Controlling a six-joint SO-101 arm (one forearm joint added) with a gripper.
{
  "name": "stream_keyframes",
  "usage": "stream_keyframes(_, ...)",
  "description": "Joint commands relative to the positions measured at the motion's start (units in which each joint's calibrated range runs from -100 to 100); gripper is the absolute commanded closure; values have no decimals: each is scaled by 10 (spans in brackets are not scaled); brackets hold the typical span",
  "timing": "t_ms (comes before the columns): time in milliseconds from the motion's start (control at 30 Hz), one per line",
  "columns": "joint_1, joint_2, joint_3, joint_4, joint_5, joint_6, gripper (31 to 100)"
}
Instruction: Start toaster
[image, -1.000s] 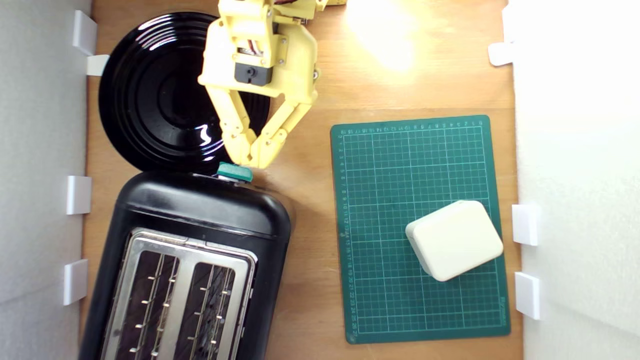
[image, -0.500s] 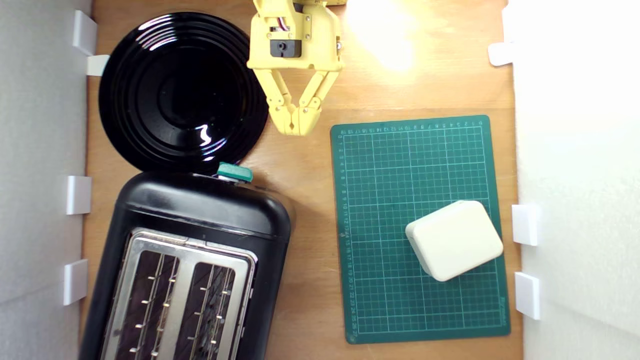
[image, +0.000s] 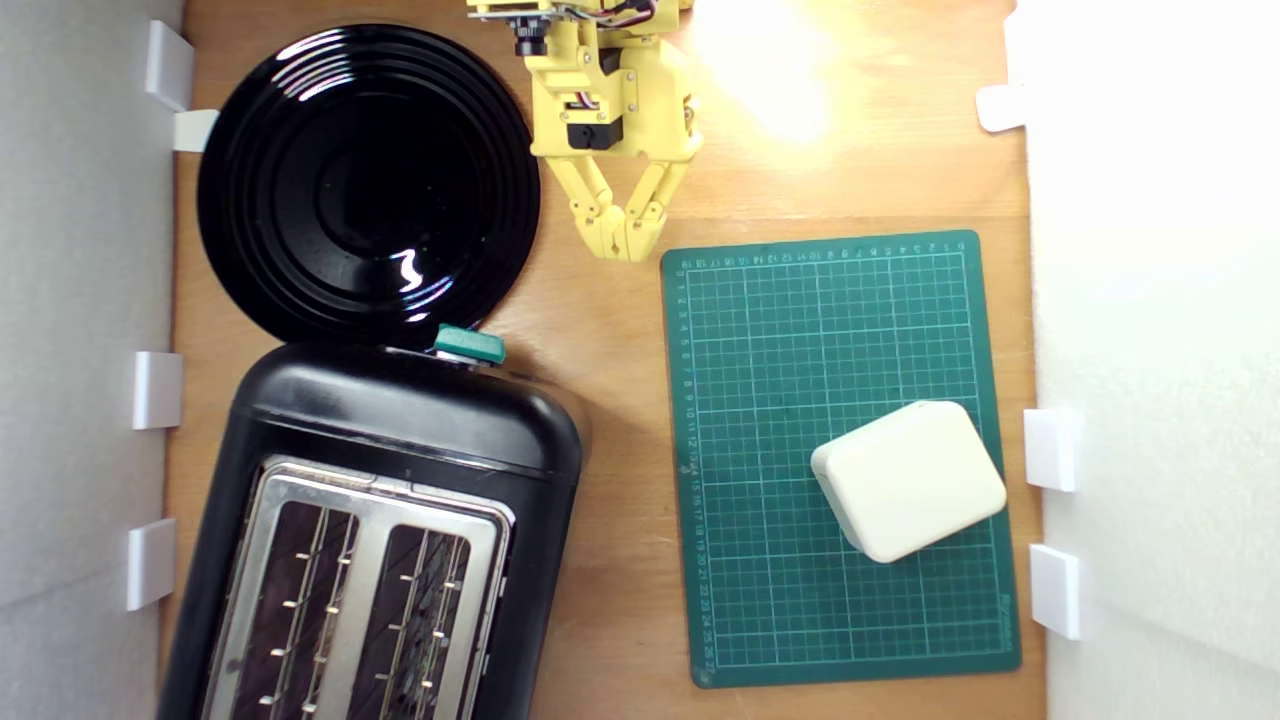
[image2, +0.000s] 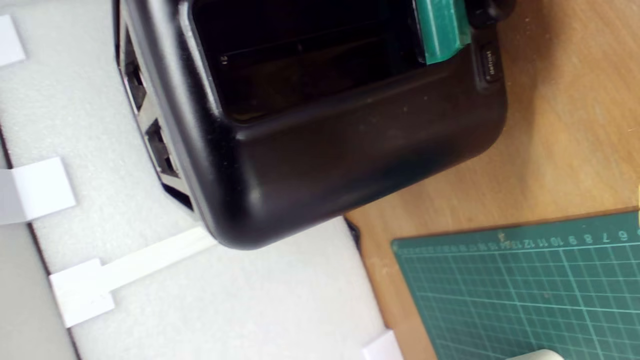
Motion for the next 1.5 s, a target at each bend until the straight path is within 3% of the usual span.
stream_keyframes(0, -2, -6, 3, -9, 16, -21, 989)
stream_keyframes(133, -6, -9, 3, -9, 49, -46, 989)
stream_keyframes(433, -57, -10, 3, 3, 103, -103, 989)
stream_keyframes(1100, -76, -10, 3, 4, 149, -123, 989)
stream_keyframes(1467, -74, -9, 4, 31, 147, -126, 988)
